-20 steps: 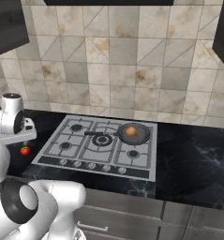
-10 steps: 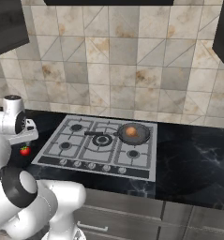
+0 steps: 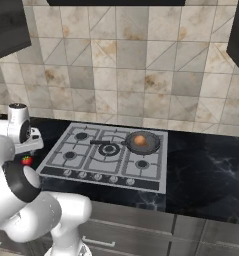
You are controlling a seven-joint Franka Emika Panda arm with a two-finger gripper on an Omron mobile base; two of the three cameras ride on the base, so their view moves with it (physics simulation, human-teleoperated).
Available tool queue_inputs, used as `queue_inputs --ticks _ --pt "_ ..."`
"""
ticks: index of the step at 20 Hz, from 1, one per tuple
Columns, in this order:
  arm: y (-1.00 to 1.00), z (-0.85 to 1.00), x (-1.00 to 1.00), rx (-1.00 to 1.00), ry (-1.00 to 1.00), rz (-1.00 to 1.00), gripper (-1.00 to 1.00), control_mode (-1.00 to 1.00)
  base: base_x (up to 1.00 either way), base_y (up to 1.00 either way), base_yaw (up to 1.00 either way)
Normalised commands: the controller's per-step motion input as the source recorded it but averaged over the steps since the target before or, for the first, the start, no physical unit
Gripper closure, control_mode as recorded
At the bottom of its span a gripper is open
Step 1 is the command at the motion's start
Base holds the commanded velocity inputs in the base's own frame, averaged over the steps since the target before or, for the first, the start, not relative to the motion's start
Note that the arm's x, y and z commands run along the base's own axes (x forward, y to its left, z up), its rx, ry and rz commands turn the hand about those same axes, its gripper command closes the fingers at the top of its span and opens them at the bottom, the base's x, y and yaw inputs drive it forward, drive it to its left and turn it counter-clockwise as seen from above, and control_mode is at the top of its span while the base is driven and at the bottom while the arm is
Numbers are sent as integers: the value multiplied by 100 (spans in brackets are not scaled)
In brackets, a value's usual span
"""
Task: Place the pan on the rear right burner on the stove. Then place the tomato and the onion in the pan and turn on the rear right burner.
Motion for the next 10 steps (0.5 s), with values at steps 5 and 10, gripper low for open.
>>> queue_inputs --ticks 5,10 --pt "14 -25 21 -1 1 0 -100 -100 0 0 0" --pt "10 -24 20 -1 1 0 -100 -100 0 0 0"
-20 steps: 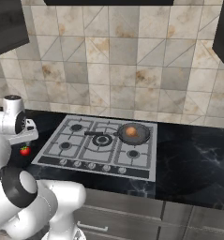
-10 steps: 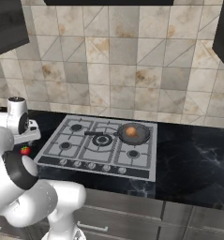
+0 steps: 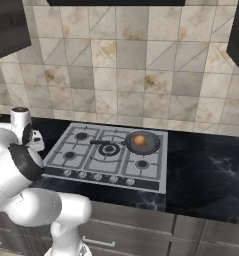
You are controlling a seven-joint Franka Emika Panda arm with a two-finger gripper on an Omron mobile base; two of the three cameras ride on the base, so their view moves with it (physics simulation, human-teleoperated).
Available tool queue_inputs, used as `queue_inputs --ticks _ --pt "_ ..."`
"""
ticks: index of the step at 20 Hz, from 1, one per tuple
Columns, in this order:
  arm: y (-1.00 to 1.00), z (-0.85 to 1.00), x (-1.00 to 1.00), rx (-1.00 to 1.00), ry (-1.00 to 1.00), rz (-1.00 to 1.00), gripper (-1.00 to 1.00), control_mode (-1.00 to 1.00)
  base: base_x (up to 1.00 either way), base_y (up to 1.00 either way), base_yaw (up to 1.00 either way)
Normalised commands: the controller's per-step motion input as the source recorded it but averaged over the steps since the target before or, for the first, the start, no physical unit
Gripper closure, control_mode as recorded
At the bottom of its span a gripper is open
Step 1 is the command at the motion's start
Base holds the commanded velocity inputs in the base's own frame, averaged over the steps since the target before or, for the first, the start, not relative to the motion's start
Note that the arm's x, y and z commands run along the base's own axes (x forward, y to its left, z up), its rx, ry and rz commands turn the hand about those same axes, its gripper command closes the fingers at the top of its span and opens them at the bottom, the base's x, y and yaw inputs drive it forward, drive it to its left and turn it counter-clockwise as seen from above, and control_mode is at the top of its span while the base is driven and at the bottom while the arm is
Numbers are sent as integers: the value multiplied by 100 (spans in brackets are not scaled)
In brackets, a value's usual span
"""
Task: Place the pan on the rear right burner on the stove. Then place the tomato and the onion in the pan and turn on the rear right burner.
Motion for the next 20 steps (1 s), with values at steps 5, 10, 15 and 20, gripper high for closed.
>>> queue_inputs --ticks 5,10,15,20 --pt "14 -20 18 -2 0 0 -100 -100 0 0 0" --pt "15 -19 14 -3 0 0 -100 -100 0 0 0" --pt "7 -15 14 -1 0 0 -100 -100 0 0 0" --pt "2 -16 17 0 0 0 -100 -100 0 0 0"
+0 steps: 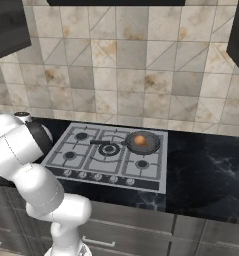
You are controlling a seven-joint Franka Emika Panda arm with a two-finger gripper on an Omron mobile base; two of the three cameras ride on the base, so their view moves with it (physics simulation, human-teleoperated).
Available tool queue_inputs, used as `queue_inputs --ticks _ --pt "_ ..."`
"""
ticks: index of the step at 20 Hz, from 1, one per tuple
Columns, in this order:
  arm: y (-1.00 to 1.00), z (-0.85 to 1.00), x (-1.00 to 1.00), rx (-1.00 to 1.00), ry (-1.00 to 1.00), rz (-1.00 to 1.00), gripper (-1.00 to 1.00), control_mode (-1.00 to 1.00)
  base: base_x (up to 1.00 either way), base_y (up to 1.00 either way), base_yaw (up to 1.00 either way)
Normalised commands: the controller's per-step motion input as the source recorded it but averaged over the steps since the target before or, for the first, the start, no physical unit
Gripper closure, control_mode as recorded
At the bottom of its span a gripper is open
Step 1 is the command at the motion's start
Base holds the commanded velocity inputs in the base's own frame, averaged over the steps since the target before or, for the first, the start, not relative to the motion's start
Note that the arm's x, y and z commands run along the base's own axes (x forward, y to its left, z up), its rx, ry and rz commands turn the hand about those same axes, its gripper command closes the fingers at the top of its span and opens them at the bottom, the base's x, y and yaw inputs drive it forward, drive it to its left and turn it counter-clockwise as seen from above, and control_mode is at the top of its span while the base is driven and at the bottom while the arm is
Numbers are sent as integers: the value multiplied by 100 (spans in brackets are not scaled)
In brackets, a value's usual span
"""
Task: Place the pan on the rear right burner on the stove. Then place the tomato and the onion in the pan and turn on the rear right burner.
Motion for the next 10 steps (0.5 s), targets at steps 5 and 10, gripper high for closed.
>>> queue_inputs --ticks 5,10 --pt "8 -15 11 -2 0 0 -100 -100 0 0 0" --pt "16 -15 11 -3 0 0 -100 -100 0 0 0"
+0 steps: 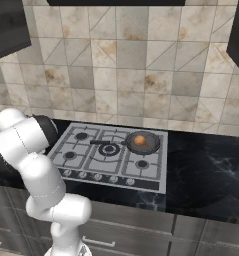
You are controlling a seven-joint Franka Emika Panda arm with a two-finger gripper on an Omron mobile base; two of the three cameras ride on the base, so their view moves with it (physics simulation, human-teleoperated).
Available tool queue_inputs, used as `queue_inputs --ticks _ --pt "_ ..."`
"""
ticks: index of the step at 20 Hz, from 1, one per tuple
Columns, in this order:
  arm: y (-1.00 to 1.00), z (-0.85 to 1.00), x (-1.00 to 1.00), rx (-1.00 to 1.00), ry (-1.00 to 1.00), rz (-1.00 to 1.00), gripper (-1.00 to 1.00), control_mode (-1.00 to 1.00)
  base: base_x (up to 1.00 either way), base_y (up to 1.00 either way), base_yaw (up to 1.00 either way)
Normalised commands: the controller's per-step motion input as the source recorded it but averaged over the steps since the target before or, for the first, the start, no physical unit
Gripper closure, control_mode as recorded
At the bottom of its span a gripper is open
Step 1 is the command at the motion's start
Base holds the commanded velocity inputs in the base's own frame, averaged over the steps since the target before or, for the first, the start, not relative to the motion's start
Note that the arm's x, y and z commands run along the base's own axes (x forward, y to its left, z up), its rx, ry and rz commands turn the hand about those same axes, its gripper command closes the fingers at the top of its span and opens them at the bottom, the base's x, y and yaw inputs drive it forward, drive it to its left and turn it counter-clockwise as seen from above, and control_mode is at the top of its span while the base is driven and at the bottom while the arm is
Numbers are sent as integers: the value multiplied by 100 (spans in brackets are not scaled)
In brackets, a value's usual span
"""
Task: Place the pan on the rear right burner on the stove. Then place the tomato and the onion in the pan and turn on the rear right burner.
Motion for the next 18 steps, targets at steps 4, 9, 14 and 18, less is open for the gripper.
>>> queue_inputs --ticks 4,9,14,18 --pt "5 -21 6 -3 0 0 -100 -100 0 0 0" --pt "0 -27 0 -3 1 0 -100 -100 0 0 0" --pt "0 -22 0 -4 0 0 100 -100 0 0 0" --pt "0 -21 0 -3 0 0 100 -100 0 0 0"
